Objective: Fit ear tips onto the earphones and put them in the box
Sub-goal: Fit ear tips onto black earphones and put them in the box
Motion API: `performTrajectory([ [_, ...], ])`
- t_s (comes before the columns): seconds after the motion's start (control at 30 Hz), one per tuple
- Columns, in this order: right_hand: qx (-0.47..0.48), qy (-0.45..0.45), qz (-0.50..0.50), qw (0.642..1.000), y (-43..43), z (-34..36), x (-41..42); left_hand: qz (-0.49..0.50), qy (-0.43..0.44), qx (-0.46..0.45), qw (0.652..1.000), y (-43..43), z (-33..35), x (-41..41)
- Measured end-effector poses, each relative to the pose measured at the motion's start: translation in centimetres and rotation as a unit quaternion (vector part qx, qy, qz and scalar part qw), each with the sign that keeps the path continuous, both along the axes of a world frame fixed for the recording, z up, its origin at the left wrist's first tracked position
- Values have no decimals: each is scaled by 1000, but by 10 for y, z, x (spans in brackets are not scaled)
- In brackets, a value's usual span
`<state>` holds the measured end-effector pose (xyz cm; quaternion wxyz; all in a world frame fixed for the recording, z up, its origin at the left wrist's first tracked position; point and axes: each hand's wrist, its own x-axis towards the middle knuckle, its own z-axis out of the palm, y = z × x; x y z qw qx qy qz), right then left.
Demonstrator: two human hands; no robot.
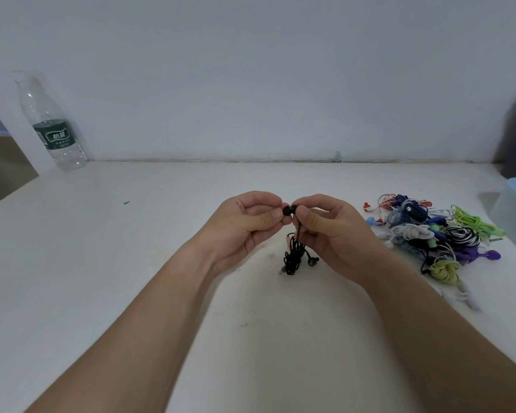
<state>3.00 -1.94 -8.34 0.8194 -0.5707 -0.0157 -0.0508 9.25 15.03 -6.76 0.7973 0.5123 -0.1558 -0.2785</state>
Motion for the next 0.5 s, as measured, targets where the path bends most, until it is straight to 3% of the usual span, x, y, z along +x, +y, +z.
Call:
performTrajectory([
  [0.5, -11, -7, 49, 999, -1, 4, -3, -46, 15, -1, 999, 1, 0, -2],
])
